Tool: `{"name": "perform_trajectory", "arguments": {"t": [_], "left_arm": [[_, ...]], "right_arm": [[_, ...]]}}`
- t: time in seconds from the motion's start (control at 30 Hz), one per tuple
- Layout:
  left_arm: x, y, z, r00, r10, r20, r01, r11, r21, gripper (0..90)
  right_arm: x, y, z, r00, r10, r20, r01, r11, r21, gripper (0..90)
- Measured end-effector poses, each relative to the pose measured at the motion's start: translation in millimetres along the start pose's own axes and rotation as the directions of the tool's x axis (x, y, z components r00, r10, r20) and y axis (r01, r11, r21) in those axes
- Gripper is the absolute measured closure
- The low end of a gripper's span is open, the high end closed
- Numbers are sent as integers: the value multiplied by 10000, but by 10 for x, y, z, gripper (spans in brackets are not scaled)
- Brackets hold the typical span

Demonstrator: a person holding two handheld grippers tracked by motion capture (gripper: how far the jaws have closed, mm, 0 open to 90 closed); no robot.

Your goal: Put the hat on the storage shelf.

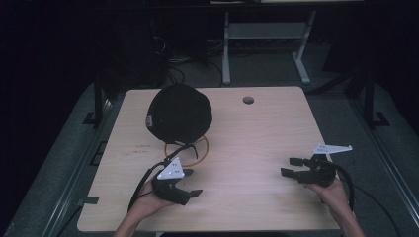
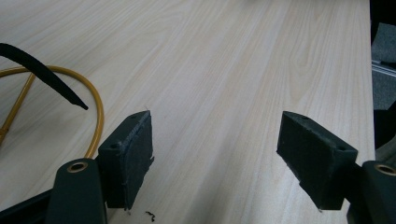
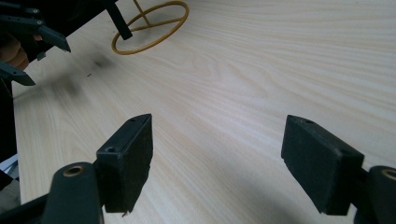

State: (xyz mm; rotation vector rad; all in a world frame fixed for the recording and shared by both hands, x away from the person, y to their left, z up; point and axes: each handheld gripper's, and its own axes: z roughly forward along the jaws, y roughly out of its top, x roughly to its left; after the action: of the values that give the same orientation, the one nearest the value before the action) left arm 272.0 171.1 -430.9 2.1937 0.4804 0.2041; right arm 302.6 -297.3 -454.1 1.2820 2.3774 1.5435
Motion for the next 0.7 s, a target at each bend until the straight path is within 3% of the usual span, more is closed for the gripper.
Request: {"name": "perform_trajectory", "arguments": {"t": [0.7], "left_arm": [[-3, -23, -11, 9997, -259, 23, 260, 9996, -79, 261]], "right_arm": [[75, -356, -231, 9993, 262, 278, -258, 9996, -121, 217]]}}
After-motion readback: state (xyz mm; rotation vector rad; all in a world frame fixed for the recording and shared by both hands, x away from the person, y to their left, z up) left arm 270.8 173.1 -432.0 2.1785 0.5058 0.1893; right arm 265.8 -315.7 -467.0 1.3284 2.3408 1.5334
